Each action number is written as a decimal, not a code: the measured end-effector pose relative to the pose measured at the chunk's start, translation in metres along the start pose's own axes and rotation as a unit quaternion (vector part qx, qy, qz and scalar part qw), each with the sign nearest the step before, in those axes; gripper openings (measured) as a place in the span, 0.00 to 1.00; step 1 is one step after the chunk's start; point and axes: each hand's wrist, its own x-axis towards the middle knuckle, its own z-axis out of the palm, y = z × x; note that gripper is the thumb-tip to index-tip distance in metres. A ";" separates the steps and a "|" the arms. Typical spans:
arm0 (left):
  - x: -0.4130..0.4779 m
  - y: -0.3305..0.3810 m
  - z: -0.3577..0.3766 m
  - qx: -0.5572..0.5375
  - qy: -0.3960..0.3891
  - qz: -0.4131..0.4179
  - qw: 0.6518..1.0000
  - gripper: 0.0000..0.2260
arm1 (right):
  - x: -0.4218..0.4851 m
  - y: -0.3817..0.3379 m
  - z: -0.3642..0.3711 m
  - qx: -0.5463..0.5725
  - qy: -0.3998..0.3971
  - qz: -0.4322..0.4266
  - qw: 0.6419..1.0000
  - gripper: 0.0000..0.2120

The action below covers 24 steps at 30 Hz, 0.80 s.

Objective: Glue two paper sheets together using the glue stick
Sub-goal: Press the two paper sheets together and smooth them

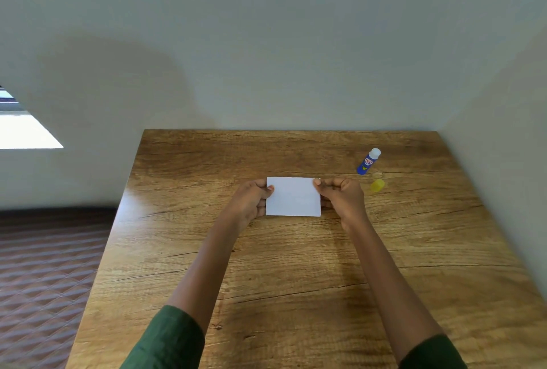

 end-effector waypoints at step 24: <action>-0.011 0.001 0.000 -0.005 -0.017 0.020 1.000 0.12 | -0.009 0.003 -0.014 -0.004 -0.083 0.059 0.995 0.10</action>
